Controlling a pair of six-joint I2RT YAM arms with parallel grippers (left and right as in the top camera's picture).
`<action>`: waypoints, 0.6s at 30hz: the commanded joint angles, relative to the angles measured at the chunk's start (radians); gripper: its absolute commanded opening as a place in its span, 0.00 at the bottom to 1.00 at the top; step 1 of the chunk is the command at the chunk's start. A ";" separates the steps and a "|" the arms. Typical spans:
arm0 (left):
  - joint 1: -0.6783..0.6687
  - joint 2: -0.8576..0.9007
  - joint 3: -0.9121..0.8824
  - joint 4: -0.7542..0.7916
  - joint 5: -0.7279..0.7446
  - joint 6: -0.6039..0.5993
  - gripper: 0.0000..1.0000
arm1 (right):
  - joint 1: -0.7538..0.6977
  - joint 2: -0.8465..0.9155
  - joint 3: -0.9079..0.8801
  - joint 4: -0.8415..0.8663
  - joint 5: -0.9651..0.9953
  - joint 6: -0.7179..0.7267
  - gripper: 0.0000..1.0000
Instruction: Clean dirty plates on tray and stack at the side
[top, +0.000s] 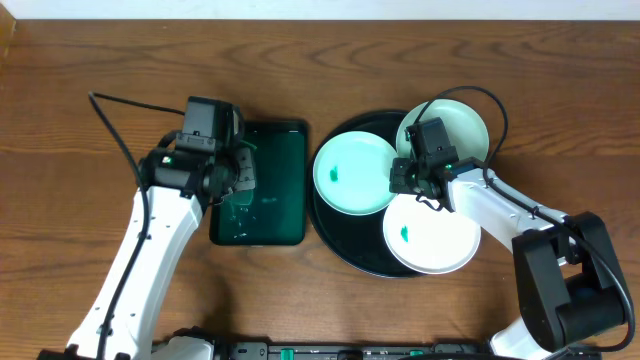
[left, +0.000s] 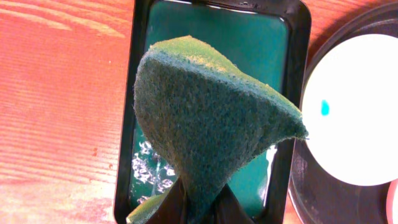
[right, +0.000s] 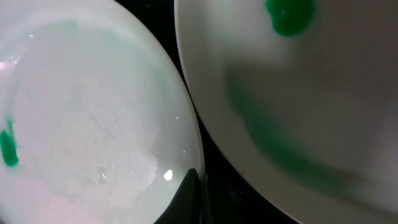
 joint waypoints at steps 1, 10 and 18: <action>-0.002 -0.007 0.005 -0.014 0.005 0.001 0.07 | 0.010 0.009 -0.007 -0.005 0.017 0.000 0.01; -0.002 -0.006 -0.016 -0.014 0.005 0.001 0.07 | 0.010 0.009 -0.007 -0.004 0.017 0.000 0.02; -0.002 -0.006 -0.018 -0.014 0.005 0.002 0.07 | 0.010 0.009 -0.007 -0.002 0.017 -0.001 0.20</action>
